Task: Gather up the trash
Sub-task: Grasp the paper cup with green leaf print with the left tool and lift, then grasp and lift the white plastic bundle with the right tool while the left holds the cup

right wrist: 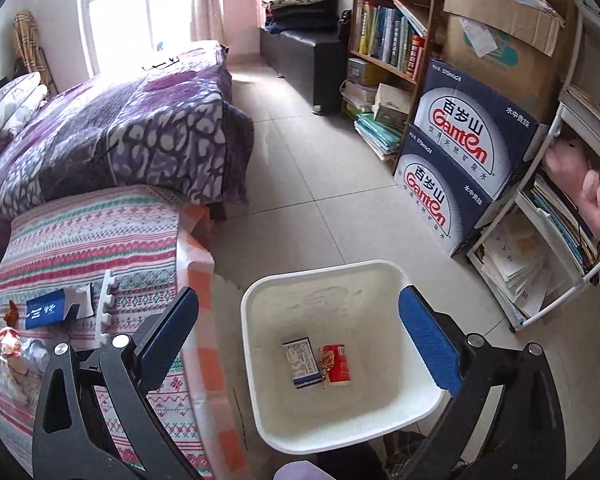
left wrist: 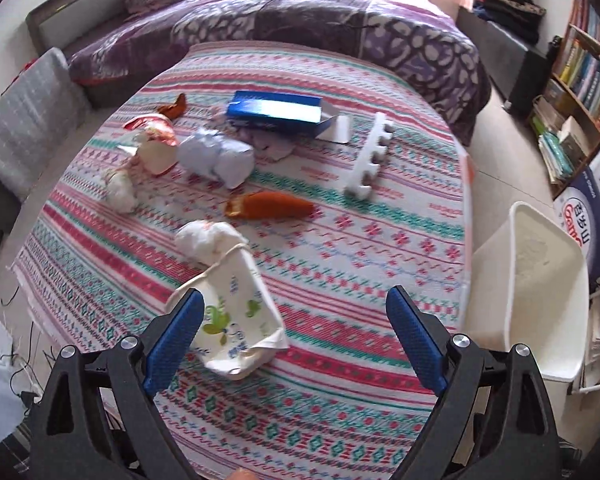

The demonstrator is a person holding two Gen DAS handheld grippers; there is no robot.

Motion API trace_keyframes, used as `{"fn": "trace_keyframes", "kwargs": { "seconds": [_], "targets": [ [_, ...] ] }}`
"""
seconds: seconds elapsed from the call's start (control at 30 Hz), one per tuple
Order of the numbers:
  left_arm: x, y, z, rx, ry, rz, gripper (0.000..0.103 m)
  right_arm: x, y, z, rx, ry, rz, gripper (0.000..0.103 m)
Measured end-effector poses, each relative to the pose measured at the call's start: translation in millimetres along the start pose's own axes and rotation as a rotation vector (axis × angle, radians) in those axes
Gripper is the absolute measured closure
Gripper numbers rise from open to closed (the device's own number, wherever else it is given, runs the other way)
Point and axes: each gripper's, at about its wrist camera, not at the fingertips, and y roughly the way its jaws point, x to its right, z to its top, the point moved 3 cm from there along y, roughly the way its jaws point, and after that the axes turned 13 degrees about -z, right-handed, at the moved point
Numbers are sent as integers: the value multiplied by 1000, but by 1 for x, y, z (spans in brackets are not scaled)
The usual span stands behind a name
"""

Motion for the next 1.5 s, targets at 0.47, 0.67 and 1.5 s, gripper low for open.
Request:
{"fn": "trace_keyframes", "kwargs": {
  "seconds": [0.47,0.67,1.5],
  "targets": [
    [-68,47,-21,-268,-238,-58,11,-88,-11,-29,-33,-190,68,7],
    [-65,55,-25,-301,-245,-139,12,-104,-8,-35,-68,-219,97,7],
    [-143,-53,50,61,-245,-245,77,-185,-13,-86,-76,-522,201,8]
  ]
}}
